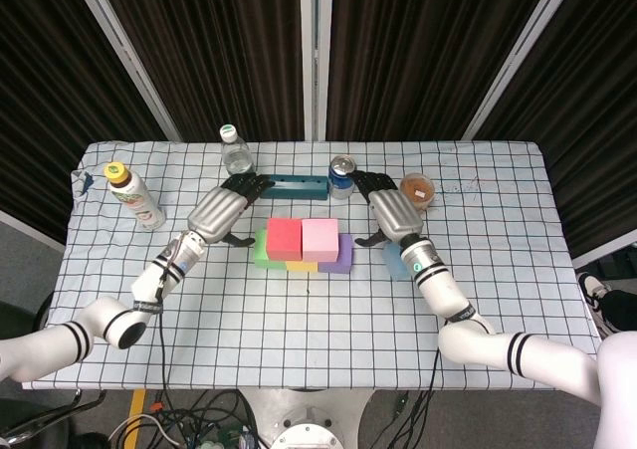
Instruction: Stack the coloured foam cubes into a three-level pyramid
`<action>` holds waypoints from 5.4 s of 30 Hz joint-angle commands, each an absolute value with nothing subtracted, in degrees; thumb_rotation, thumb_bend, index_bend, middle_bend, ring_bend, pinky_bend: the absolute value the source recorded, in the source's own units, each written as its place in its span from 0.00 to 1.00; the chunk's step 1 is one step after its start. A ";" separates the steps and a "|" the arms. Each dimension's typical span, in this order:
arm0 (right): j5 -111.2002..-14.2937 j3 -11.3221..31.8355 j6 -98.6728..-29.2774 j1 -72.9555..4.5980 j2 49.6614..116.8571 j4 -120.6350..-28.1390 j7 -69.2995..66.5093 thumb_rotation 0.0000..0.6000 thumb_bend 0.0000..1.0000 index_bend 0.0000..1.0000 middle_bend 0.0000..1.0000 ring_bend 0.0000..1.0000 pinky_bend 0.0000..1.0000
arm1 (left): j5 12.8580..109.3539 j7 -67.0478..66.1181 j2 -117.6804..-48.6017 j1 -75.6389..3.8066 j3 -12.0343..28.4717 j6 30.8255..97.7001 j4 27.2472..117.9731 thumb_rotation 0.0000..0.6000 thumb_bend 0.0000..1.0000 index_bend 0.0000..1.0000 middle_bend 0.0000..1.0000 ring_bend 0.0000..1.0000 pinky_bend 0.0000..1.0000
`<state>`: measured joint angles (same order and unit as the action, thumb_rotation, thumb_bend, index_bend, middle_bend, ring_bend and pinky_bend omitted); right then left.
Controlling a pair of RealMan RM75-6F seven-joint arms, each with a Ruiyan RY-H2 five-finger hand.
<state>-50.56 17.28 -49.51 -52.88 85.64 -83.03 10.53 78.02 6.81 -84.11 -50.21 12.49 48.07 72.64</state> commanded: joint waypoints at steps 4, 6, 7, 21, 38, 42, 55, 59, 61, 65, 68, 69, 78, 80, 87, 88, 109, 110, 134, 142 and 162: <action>-51.14 17.53 -49.66 -53.41 87.33 -81.68 10.07 1.00 0.00 0.00 0.04 0.00 0.00 | 78.39 7.53 -84.77 -51.06 12.23 47.84 71.67 1.00 0.13 0.08 0.04 0.02 0.09; -51.14 17.62 -49.62 -53.65 87.88 -81.23 10.14 1.00 0.00 0.00 0.04 0.00 0.00 | 78.51 7.71 -84.86 -51.26 12.04 47.76 71.47 1.00 0.13 0.08 0.04 0.02 0.09; -51.15 17.71 -49.66 -53.72 88.12 -81.09 10.06 1.00 0.00 0.00 0.04 0.00 0.00 | 78.53 7.77 -84.92 -51.34 11.98 47.73 71.37 1.00 0.13 0.08 0.04 0.02 0.09; -51.95 18.17 -50.06 -54.36 90.64 -79.41 9.89 1.00 0.00 0.00 0.04 0.00 0.00 | 78.46 8.87 -85.94 -52.24 11.30 47.45 70.20 1.00 0.13 0.08 0.04 0.02 0.09; -51.36 18.64 -49.86 -54.91 91.86 -78.91 10.62 1.00 0.00 0.00 0.04 0.00 0.00 | 77.67 9.17 -86.22 -53.27 11.13 46.49 69.42 1.00 0.13 0.08 0.04 0.02 0.09; -51.34 18.63 -49.97 -54.87 91.86 -79.03 10.83 1.00 0.00 0.00 0.04 0.00 0.00 | 77.60 9.15 -86.27 -53.36 11.08 46.56 69.26 1.00 0.13 0.08 0.04 0.02 0.09; -50.85 18.61 -49.94 -54.89 91.94 -79.32 11.47 1.00 0.00 0.00 0.04 0.00 0.00 | 77.22 8.65 -86.33 -53.91 11.12 46.35 69.58 1.00 0.13 0.08 0.04 0.02 0.09; -50.84 18.67 -49.91 -54.97 92.04 -79.35 11.53 1.00 0.00 0.00 0.04 0.00 0.00 | 77.02 8.35 -86.38 -54.01 11.16 46.37 69.83 1.00 0.13 0.08 0.04 0.02 0.09; -50.83 18.65 -49.89 -54.99 92.09 -79.41 11.56 1.00 0.00 0.00 0.04 0.00 0.00 | 76.94 8.20 -86.34 -54.12 11.24 46.37 69.95 1.00 0.13 0.08 0.04 0.02 0.09; -50.78 18.66 -50.04 -54.91 91.97 -79.52 11.70 1.00 0.00 0.00 0.04 0.00 0.00 | 76.64 8.04 -86.23 -54.20 11.30 46.23 69.92 1.00 0.13 0.08 0.04 0.02 0.09; -50.60 18.65 -50.03 -54.83 91.74 -79.51 11.83 1.00 0.00 0.00 0.04 0.00 0.00 | 76.46 7.93 -86.11 -54.12 11.20 46.20 69.90 1.00 0.13 0.08 0.04 0.02 0.09; -50.61 18.63 -50.08 -54.78 91.69 -79.55 11.86 1.00 0.00 0.00 0.04 0.00 0.00 | 76.40 7.91 -86.10 -54.06 11.18 46.24 69.91 1.00 0.13 0.08 0.04 0.02 0.09; -50.65 18.51 -50.48 -54.32 90.89 -80.46 12.09 1.00 0.00 0.00 0.04 0.00 0.00 | 76.09 7.31 -85.70 -53.82 11.10 46.57 70.48 1.00 0.13 0.08 0.04 0.02 0.09; -50.84 18.39 -50.86 -54.03 90.56 -80.97 12.16 1.00 0.00 0.00 0.04 0.00 0.00 | 75.94 7.23 -85.50 -53.68 11.14 46.73 70.73 1.00 0.13 0.08 0.04 0.02 0.09; -52.51 17.23 -53.18 -50.36 84.79 -87.34 11.45 1.00 0.00 0.00 0.04 0.00 0.00 | 75.88 6.67 -82.77 -50.97 10.42 49.70 73.35 1.00 0.13 0.08 0.04 0.02 0.09; -52.92 16.88 -53.43 -49.53 83.39 -88.73 11.14 1.00 0.00 0.00 0.04 0.00 0.00 | 75.90 6.40 -82.09 -50.32 10.24 50.47 73.99 1.00 0.13 0.08 0.04 0.02 0.09; -74.72 6.50 -43.98 -42.07 73.06 -81.27 -7.09 1.00 0.00 0.00 0.11 0.00 0.00 | 71.96 5.62 -66.33 -31.94 6.65 65.95 89.09 1.00 0.13 0.08 0.04 0.02 0.09; -75.66 6.25 -43.64 -42.33 73.57 -80.38 -7.83 1.00 0.00 0.00 0.11 0.00 0.00 | 71.94 5.77 -66.14 -31.44 6.49 66.17 89.38 1.00 0.13 0.08 0.04 0.02 0.09; -95.16 -1.00 -50.47 -45.85 80.78 -62.37 -22.41 1.00 0.00 0.01 0.17 0.00 0.00 | 72.20 8.94 -66.21 -27.06 7.50 66.52 89.79 1.00 0.13 0.08 0.04 0.02 0.09; -96.42 -1.75 -55.40 -44.64 83.19 -57.79 -22.44 1.00 0.14 0.18 0.38 0.04 0.00 | 72.28 9.19 -65.98 -26.61 8.03 66.09 90.05 1.00 0.13 0.08 0.04 0.02 0.09; -76.49 13.10 -51.23 -47.54 60.67 -98.13 -9.08 1.00 0.14 0.21 0.50 0.12 0.00 | 73.29 8.23 -64.50 -24.74 8.22 66.85 91.89 1.00 0.13 0.08 0.04 0.02 0.09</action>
